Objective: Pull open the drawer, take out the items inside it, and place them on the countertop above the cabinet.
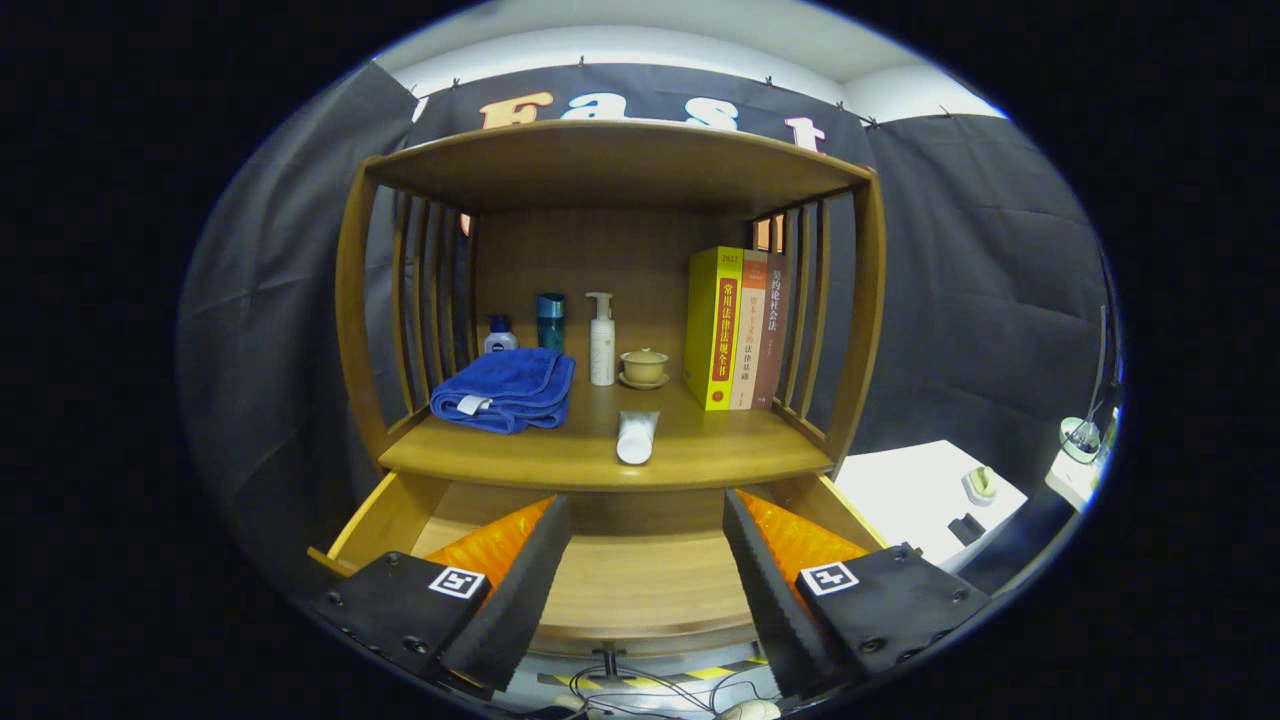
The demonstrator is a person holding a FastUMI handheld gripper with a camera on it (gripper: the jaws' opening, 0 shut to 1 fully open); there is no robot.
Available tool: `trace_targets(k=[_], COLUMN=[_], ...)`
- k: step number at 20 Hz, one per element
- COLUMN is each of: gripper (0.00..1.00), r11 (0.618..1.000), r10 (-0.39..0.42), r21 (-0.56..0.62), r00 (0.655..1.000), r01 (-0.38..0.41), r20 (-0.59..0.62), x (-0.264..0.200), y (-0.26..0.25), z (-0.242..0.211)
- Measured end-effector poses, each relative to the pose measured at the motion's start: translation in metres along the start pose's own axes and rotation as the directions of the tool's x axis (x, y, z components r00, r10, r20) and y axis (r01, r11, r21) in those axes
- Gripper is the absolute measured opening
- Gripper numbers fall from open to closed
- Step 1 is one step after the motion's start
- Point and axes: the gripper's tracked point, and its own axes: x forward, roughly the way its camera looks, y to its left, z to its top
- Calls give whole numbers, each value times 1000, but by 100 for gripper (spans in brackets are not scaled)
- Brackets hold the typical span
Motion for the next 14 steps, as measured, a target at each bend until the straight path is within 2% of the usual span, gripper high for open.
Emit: trace_targets(k=[9,14], gripper=[99,99], r11=[1000,1000], r10=[23,9], r21=[-16,-3], r00=[1000,998], r01=[-23,-9], r20=[-17,-59], x=[-40,-36], y=[8,7], z=[-82,-116])
